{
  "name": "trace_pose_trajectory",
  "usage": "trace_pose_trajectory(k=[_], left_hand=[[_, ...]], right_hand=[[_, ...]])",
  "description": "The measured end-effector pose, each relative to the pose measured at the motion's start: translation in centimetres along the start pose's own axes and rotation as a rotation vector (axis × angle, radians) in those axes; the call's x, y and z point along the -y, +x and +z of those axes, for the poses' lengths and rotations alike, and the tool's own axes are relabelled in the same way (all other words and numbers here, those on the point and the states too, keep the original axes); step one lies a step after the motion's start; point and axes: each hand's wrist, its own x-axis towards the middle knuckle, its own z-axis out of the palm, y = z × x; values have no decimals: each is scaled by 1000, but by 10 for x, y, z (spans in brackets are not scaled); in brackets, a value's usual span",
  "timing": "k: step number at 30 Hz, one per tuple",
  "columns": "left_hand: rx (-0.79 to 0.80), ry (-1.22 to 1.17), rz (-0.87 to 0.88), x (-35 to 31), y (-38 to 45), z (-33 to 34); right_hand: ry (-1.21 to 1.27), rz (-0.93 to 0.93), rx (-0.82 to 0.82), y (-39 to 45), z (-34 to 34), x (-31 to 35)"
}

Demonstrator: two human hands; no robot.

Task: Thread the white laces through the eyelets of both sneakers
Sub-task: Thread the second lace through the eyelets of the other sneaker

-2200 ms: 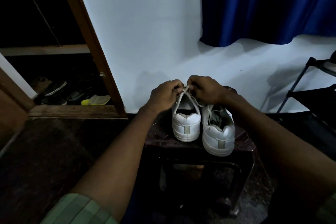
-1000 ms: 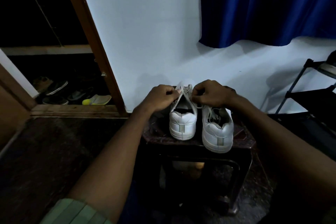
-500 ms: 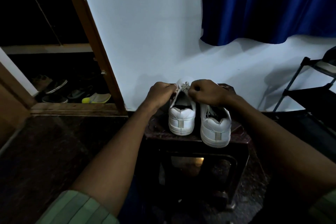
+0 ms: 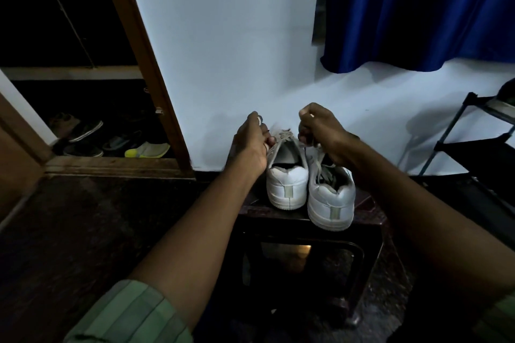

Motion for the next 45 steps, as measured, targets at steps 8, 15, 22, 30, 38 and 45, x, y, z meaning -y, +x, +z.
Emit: trace_pose_trajectory(k=[8,15,22,30,38,45], left_hand=[[-91,311,188,-12,18,-4],[156,1235,753,-3,13,-25],[50,1447,463,-7,5,-29],[-68,492,-51,-1,-4,-15],[21,718,98,0,13,-24],[144,306,-14,-41,12,-29]], right_hand=[[-396,-84,-56,13,8,-8],[-656,-193,62,0,-6,3],[-907,-94,179,2,-11,9],[-697,-144,69,10,-2,-4],[-683,-208,44,9,-11,-9],[-114,-26,16,1,-23,20]])
